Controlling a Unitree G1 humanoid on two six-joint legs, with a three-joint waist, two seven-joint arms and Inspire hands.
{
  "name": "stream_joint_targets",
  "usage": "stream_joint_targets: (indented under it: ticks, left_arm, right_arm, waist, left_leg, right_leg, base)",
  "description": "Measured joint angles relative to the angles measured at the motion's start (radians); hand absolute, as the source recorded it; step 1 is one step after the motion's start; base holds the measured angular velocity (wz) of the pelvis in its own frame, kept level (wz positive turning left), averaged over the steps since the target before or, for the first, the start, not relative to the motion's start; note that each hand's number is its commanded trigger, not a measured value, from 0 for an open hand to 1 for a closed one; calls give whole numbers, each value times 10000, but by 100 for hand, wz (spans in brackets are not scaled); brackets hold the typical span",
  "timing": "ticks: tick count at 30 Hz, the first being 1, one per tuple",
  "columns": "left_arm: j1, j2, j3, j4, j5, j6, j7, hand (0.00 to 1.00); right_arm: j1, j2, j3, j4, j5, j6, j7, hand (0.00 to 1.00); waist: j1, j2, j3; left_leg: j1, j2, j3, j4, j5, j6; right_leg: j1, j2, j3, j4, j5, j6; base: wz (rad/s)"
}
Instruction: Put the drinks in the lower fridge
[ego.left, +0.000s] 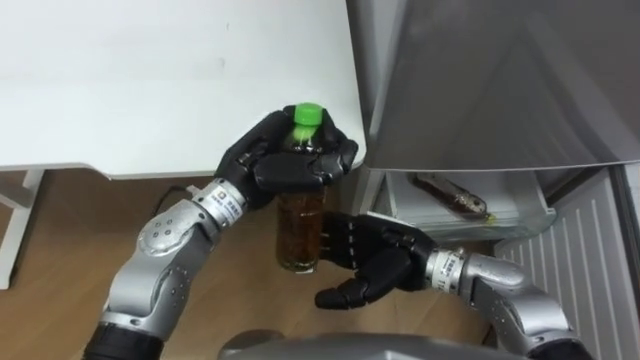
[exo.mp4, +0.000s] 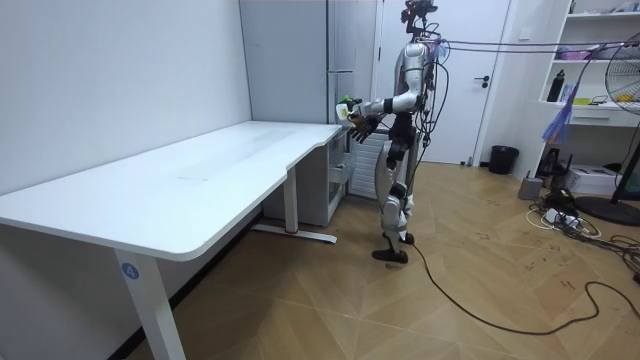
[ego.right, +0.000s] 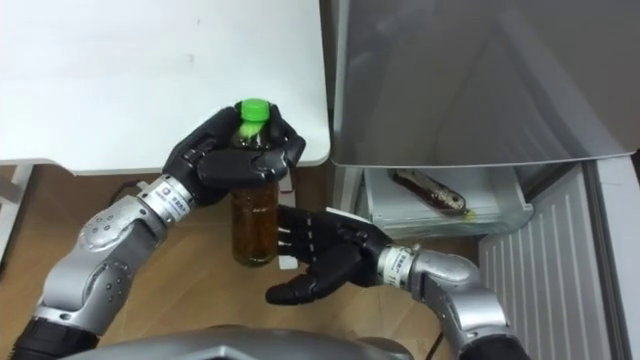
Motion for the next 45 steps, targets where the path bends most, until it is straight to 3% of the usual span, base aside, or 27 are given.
stream_joint_targets:
  ticks: [9,21,28,35,37,38,39,40,41,45]
  left_arm:
    - [-3,114,-579,183,-178,13,-4,100]
    - [-3,146,-1243,264,-267,85,-4,100]
    - [-4,127,-1412,448,-266,87,-65,100]
    - [-4,128,-1422,597,-266,248,-227,100]
    - [-5,129,-1421,597,-267,252,-234,100]
    - [-5,130,-1421,597,-266,255,-234,100]
    - [-4,139,-1421,597,-266,271,-234,100]
    - [-4,149,-1423,597,-266,293,-234,100]
    - [-4,149,-1428,597,-266,302,-234,100]
    - [-4,130,-1527,596,-288,305,-243,100]
  right_arm:
    - [-72,-234,789,-32,1528,303,-60,0]
    - [-88,-659,1190,-93,1948,446,-270,0]
    - [-36,-695,1290,-90,2248,580,-426,0]
    - [-13,-704,1392,42,2812,655,-493,0]
    - [4,-723,1408,52,2965,659,-500,22]
    - [4,-724,1415,53,2977,659,-510,60]
    - [5,-724,1434,54,2988,658,-535,60]
    - [5,-724,1464,54,3003,658,-574,85]
    - [7,-724,1469,54,3004,658,-592,100]
    - [8,-725,1488,76,3003,658,-783,100]
  waist:
    - [-7,28,3]
    - [-10,60,-23]
    - [11,163,-82]
    - [-20,199,-67]
    - [-24,202,-64]
    - [-25,203,-63]
    - [-25,207,-61]
    - [-30,211,-58]
    - [-31,212,-58]
    - [-25,216,-55]
  left_leg:
    - [-99,-1,-26,45,-6,1]
    - [-208,2,3,72,-4,2]
    - [-189,2,4,26,-4,1]
    - [-196,0,8,-68,-4,1]
    - [-189,-1,10,-70,-4,1]
    - [-187,-1,10,-70,-4,1]
    - [-185,-1,10,-68,-4,1]
    - [-174,-1,12,-68,-4,1]
    - [-169,-1,14,-68,-4,1]
    - [-164,-3,17,-68,-3,1]
  right_leg:
    - [-64,4,-4,8,0,0]
    - [-225,10,9,13,8,-9]
    - [-232,15,14,5,8,-9]
    - [-221,19,42,6,8,-9]
    - [-232,19,49,5,8,-9]
    - [-233,19,52,5,8,-9]
    - [-235,19,58,5,8,-9]
    - [-238,19,63,4,7,-9]
    - [-241,19,63,4,7,-9]
    - [-258,19,69,2,7,-9]
  base:
    - [1]
    - [0]
    - [0]
    - [0]
    - [0]
    - [0]
    - [0]
    - [0]
    - [0]
    - [0]
